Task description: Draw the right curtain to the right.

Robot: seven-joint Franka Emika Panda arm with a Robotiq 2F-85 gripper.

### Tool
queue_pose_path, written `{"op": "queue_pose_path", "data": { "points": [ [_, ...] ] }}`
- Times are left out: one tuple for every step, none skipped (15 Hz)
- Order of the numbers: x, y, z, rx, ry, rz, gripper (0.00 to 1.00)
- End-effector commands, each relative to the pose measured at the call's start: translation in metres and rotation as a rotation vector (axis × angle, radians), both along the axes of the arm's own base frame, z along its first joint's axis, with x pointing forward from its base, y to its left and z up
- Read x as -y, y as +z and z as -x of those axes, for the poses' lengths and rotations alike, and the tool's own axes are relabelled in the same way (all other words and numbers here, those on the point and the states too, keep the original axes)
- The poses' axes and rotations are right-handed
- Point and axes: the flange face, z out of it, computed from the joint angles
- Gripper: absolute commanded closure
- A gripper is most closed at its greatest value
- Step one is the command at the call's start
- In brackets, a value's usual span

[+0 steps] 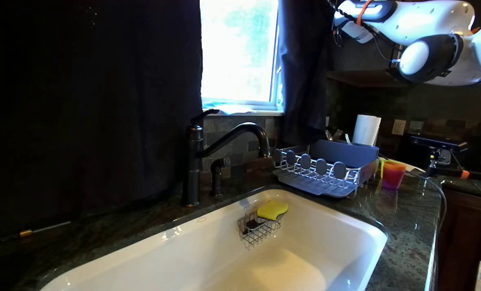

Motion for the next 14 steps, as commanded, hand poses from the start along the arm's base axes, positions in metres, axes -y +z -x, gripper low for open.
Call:
{"op": "queue_pose_path", "data": {
  "points": [
    [0.002,-0.013,-0.009,-0.058,0.032,-0.039,0.72],
    [-0.003,-0.015,-0.014,-0.102,0.050,-0.043,0.65],
    [-0.008,-0.016,-0.019,-0.153,0.080,-0.053,0.58],
    [-0.016,-0.016,-0.023,-0.209,0.121,-0.070,0.49],
    [-0.021,-0.019,-0.027,-0.260,0.144,-0.079,0.42],
    [-0.028,-0.019,-0.030,-0.310,0.172,-0.096,0.34],
    [-0.035,-0.017,-0.031,-0.355,0.207,-0.111,0.27],
    [-0.046,-0.014,-0.032,-0.393,0.251,-0.126,0.20],
    [-0.059,-0.007,-0.032,-0.427,0.298,-0.138,0.12],
    [-0.070,-0.002,-0.029,-0.472,0.335,-0.148,0.05],
    [-0.081,0.005,-0.025,-0.519,0.369,-0.154,0.00],
    [-0.091,0.013,-0.018,-0.563,0.409,-0.161,0.00],
    [-0.101,0.022,-0.009,-0.605,0.449,-0.169,0.00],
    [-0.110,0.029,-0.001,-0.643,0.493,-0.174,0.00]
  ]
}}
